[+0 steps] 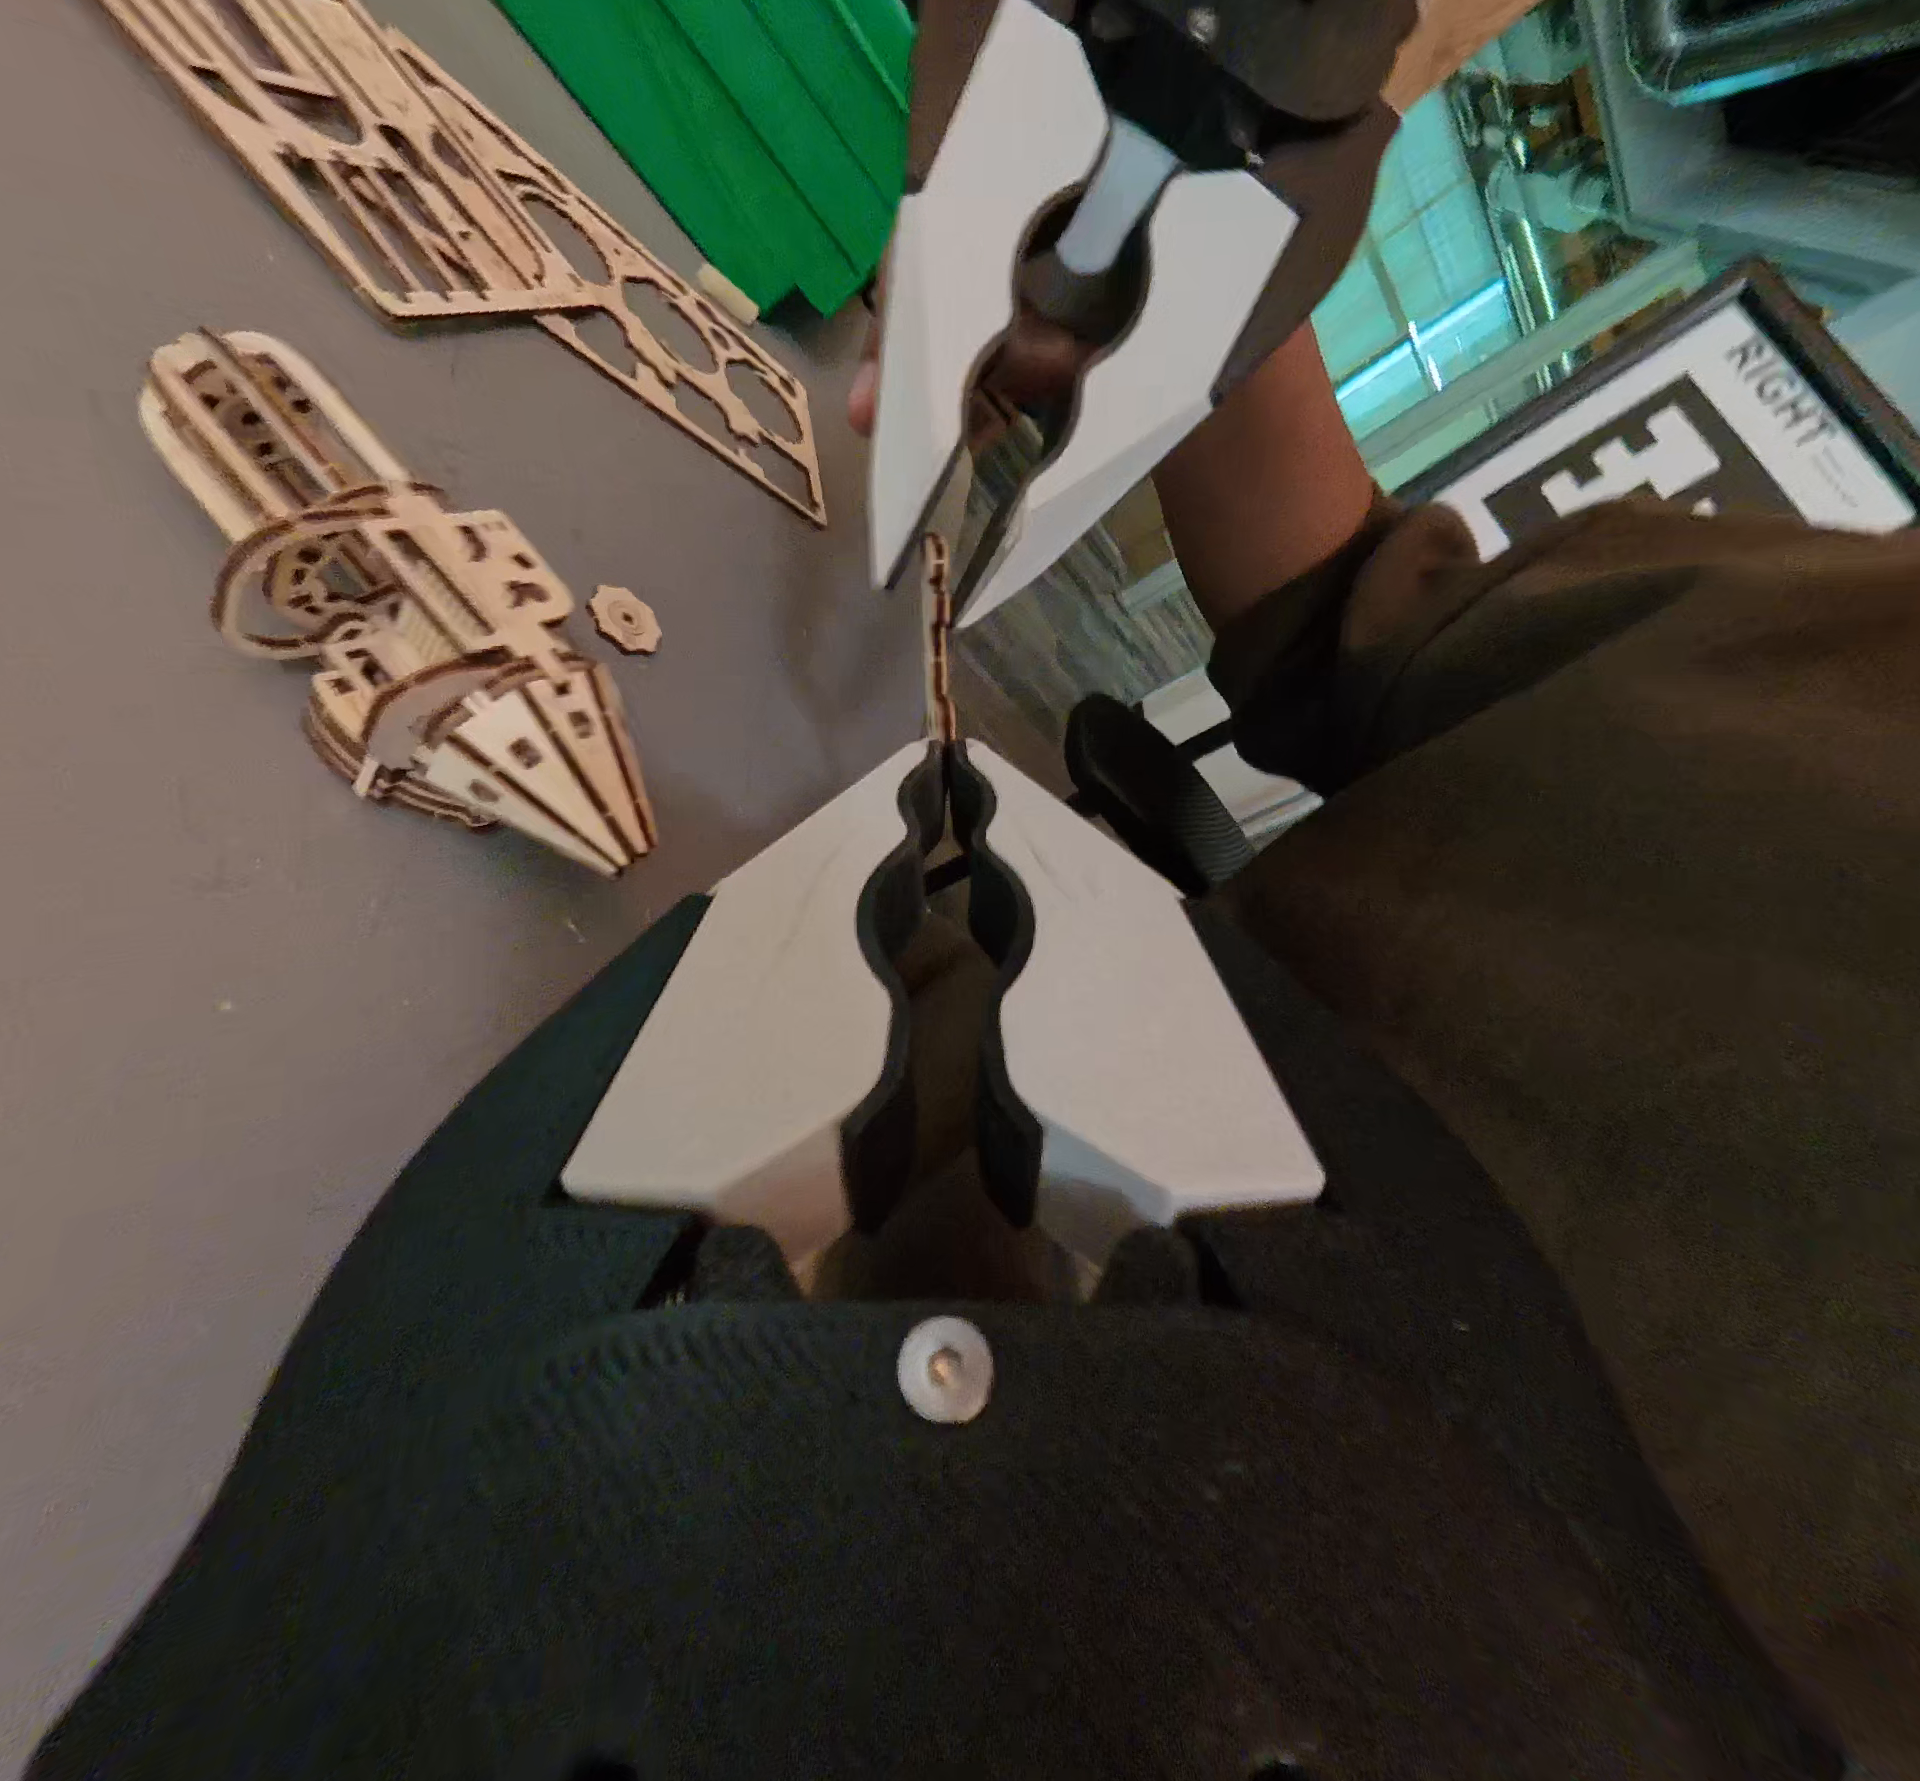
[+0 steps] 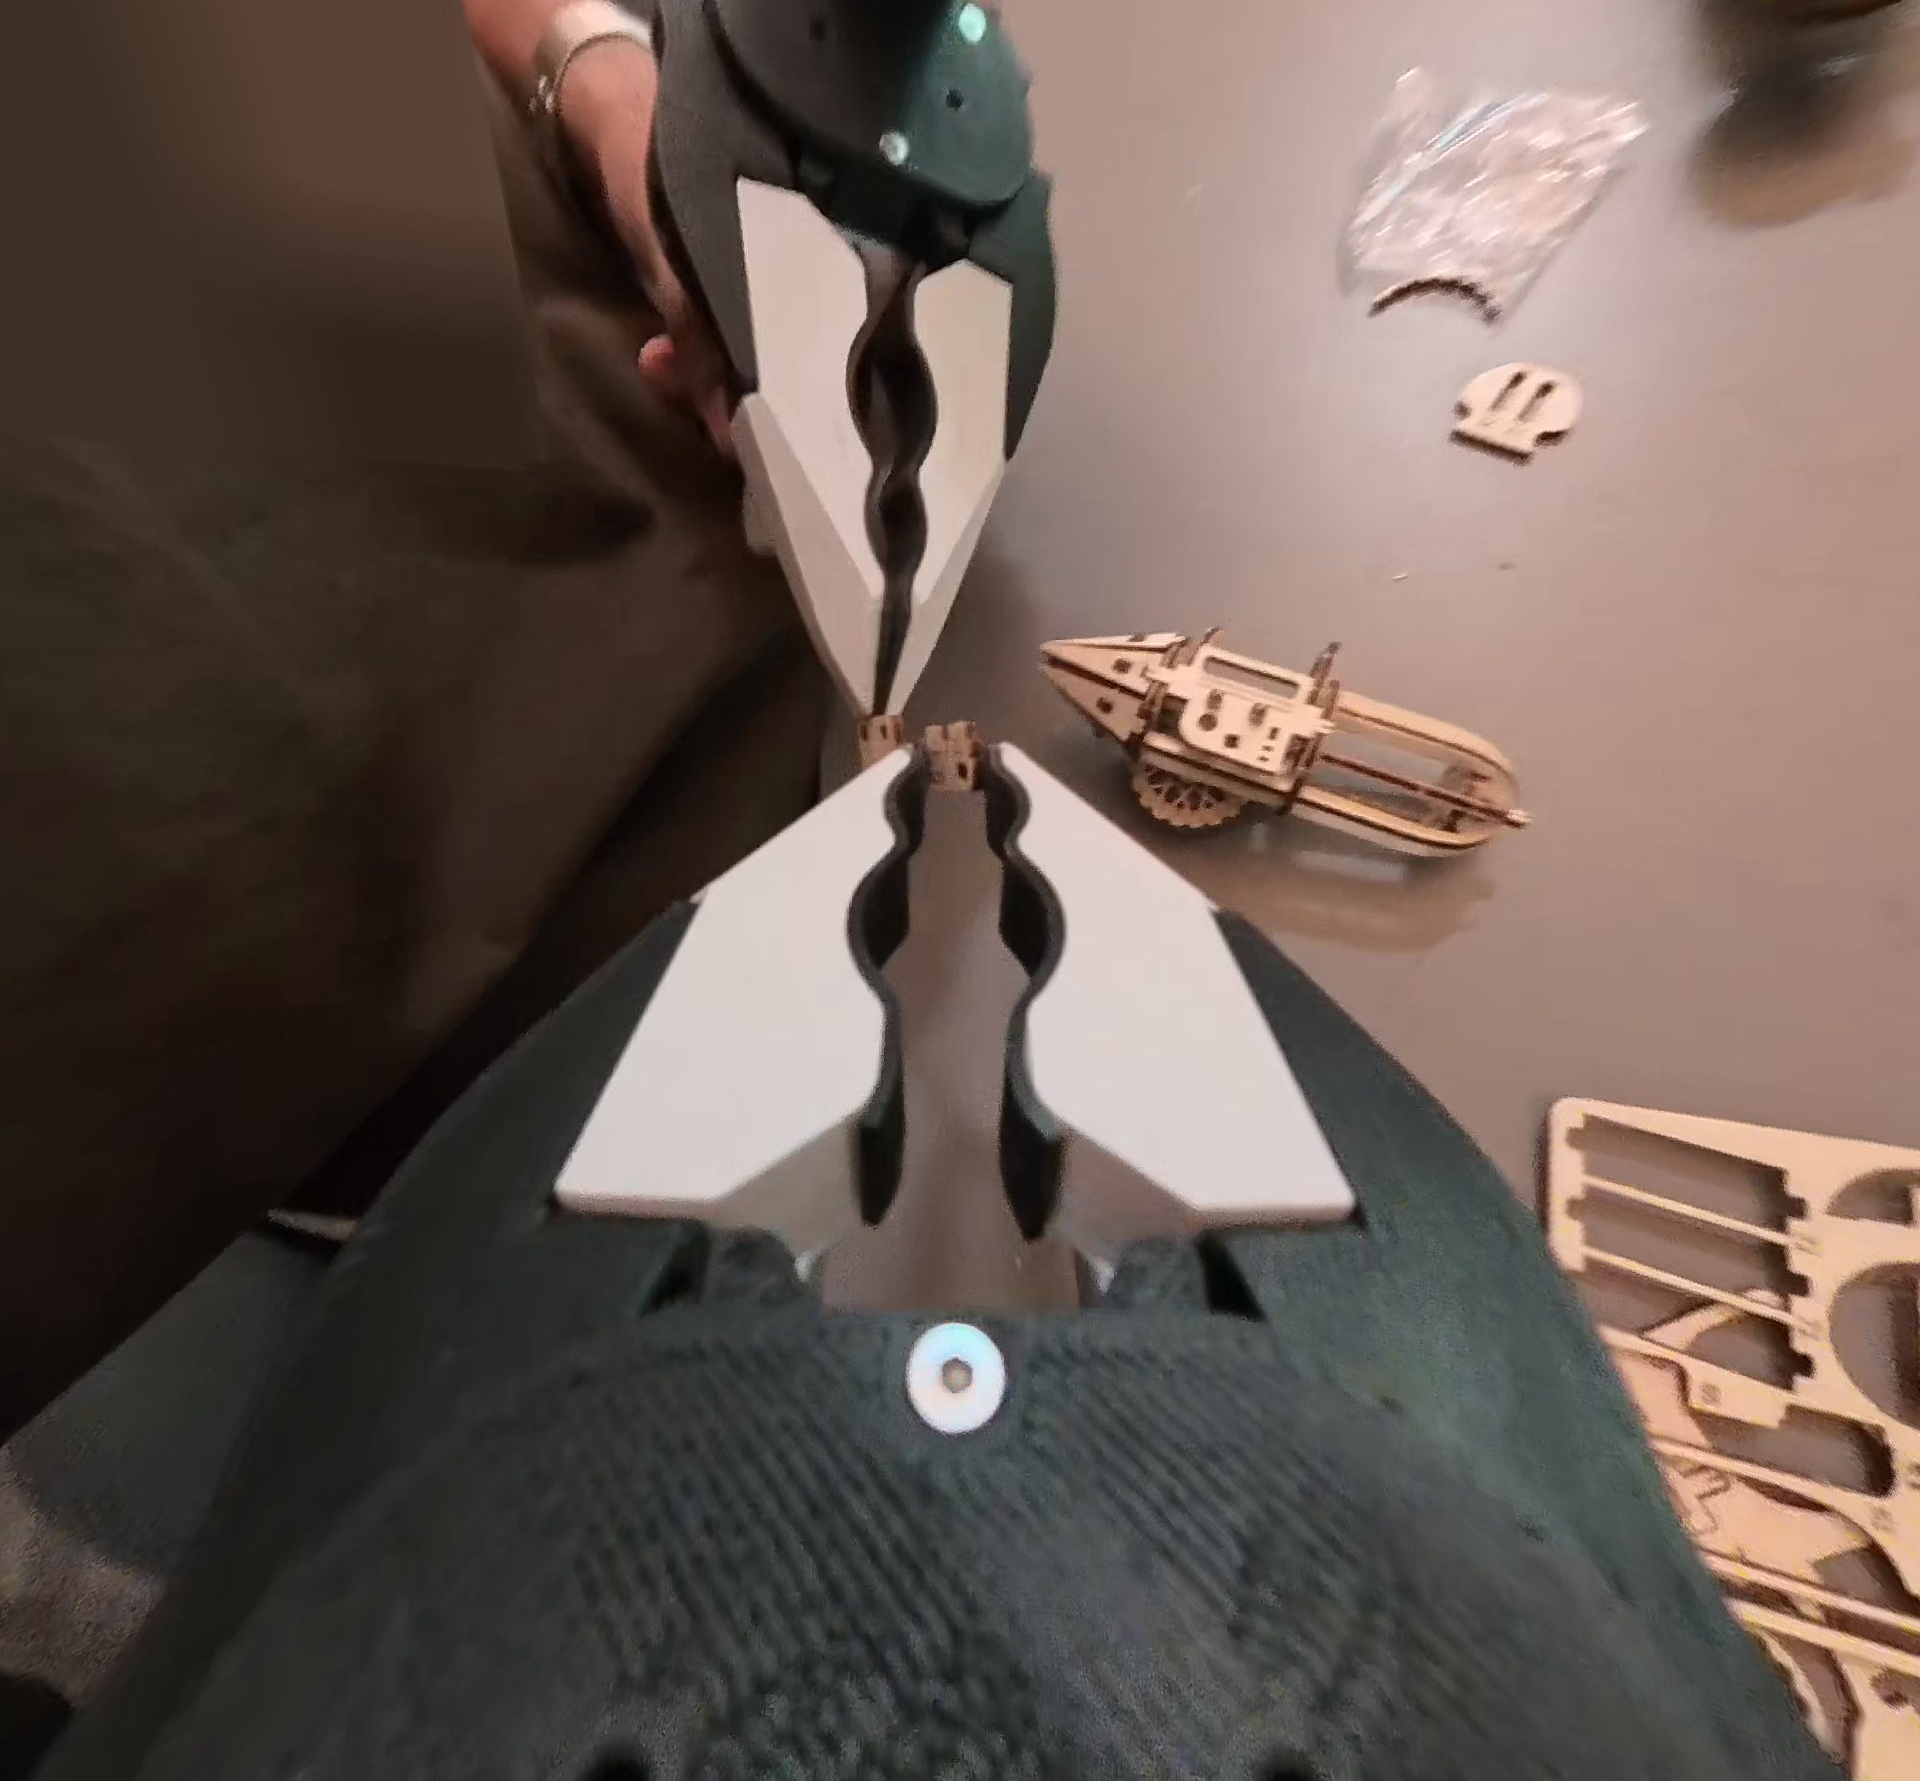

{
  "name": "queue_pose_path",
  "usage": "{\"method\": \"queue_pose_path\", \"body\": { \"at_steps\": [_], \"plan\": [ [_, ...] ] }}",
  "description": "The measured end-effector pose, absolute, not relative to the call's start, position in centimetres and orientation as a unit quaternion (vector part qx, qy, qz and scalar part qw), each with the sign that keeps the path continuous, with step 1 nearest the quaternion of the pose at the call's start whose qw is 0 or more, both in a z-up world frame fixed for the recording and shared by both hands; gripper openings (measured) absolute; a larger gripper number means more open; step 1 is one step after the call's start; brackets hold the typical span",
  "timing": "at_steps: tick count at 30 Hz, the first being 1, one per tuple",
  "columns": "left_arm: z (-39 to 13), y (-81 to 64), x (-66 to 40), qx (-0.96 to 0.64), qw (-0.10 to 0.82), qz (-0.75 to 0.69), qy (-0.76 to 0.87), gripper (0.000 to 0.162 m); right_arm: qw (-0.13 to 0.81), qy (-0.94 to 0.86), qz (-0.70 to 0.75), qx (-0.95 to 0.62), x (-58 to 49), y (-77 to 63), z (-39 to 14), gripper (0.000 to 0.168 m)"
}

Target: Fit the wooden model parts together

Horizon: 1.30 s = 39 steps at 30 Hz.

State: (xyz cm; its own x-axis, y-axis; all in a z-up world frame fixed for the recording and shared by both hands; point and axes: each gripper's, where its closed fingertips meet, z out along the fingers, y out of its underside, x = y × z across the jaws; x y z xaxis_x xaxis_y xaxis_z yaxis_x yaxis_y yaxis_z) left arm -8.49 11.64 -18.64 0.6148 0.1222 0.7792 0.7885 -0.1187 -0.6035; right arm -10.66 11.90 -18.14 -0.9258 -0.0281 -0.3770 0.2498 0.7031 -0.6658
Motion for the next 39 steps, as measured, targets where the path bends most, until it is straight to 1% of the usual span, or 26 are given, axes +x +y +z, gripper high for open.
{"method": "queue_pose_path", "body": {
  "at_steps": [1, 5, 9, 10, 11, 13, 14, 20, 21, 24, 26, 28, 30, 31, 32, 33, 34, 36, 38, 39],
  "plan": [
    [-18.7, 11.5, -8.8, -0.68, 0.577, -0.296, -0.342, 0.0, 0.171, 0.902, -0.39, 0.069, -11.0, 11.8, -18.1, 0.009],
    [-18.9, 11.0, -9.7, -0.646, 0.583, -0.322, -0.373, 0.0, 0.132, 0.893, -0.422, 0.086, -11.6, 11.4, -17.9, 0.008],
    [-18.5, 11.3, -9.2, -0.656, 0.588, -0.316, -0.351, 0.0, 0.171, 0.878, -0.437, 0.095, -11.0, 11.4, -17.5, 0.007],
    [-18.5, 11.5, -9.0, -0.661, 0.588, -0.314, -0.345, 0.003, 0.184, 0.873, -0.441, 0.096, -10.8, 11.4, -17.3, 0.007],
    [-18.4, 11.6, -8.8, -0.664, 0.588, -0.313, -0.339, 0.005, 0.194, 0.868, -0.446, 0.097, -10.7, 11.4, -17.1, 0.002],
    [-18.1, 11.8, -8.4, -0.663, 0.589, -0.323, -0.33, 0.004, 0.196, 0.867, -0.448, 0.096, -10.6, 11.2, -17.1, 0.001],
    [-18.0, 11.9, -8.3, -0.661, 0.59, -0.325, -0.33, 0.0, 0.193, 0.87, -0.444, 0.094, -10.6, 11.1, -17.3, 0.001],
    [-17.9, 11.5, -9.4, -0.654, 0.602, -0.3, -0.347, 0.0, 0.186, 0.878, -0.432, 0.087, -10.3, 10.9, -18.1, 0.001],
    [-18.0, 11.3, -9.6, -0.658, 0.603, -0.288, -0.347, 0.001, 0.194, 0.874, -0.435, 0.089, -10.2, 11.0, -17.8, 0.001],
    [-18.9, 11.3, -9.7, -0.698, 0.585, -0.245, -0.334, 0.014, 0.221, 0.857, -0.454, 0.1, -10.1, 10.9, -16.9, 0.001],
    [-18.8, 11.6, -9.1, -0.707, 0.581, -0.245, -0.32, 0.016, 0.235, 0.847, -0.464, 0.109, -10.2, 10.7, -16.4, 0.001],
    [-18.5, 11.8, -8.9, -0.699, 0.586, -0.256, -0.32, 0.003, 0.24, 0.843, -0.468, 0.114, -10.3, 10.5, -16.3, 0.002],
    [-18.4, 11.7, -8.9, -0.69, 0.586, -0.273, -0.326, 0.003, 0.232, 0.845, -0.467, 0.117, -10.6, 10.4, -16.4, 0.004],
    [-18.3, 11.7, -9.0, -0.68, 0.587, -0.286, -0.333, 0.002, 0.218, 0.849, -0.465, 0.121, -11.0, 10.4, -16.6, 0.013],
    [-18.2, 11.5, -9.4, -0.665, 0.589, -0.297, -0.349, 0.002, 0.193, 0.854, -0.466, 0.126, -11.6, 10.5, -16.8, 0.027],
    [-18.1, 11.2, -9.9, -0.645, 0.593, -0.311, -0.368, 0.002, 0.156, 0.859, -0.47, 0.132, -12.5, 10.5, -16.9, 0.044],
    [-18.1, 11.0, -10.3, -0.623, 0.594, -0.331, -0.386, 0.001, 0.102, 0.863, -0.477, 0.134, -13.5, 10.6, -16.8, 0.055],
    [-18.4, 10.5, -11.0, -0.591, 0.589, -0.36, -0.417, 0.001, -0.025, 0.872, -0.479, 0.1, -14.8, 10.8, -16.4, 0.058],
    [-18.9, 10.3, -11.4, -0.575, 0.581, -0.375, -0.437, 0.001, -0.138, 0.878, -0.456, 0.039, -14.9, 10.8, -16.4, 0.054],
    [-18.9, 10.3, -11.4, -0.567, 0.578, -0.387, -0.441, 0.001, -0.176, 0.88, -0.44, 0.009, -14.5, 10.6, -16.6, 0.052]
  ]
}}
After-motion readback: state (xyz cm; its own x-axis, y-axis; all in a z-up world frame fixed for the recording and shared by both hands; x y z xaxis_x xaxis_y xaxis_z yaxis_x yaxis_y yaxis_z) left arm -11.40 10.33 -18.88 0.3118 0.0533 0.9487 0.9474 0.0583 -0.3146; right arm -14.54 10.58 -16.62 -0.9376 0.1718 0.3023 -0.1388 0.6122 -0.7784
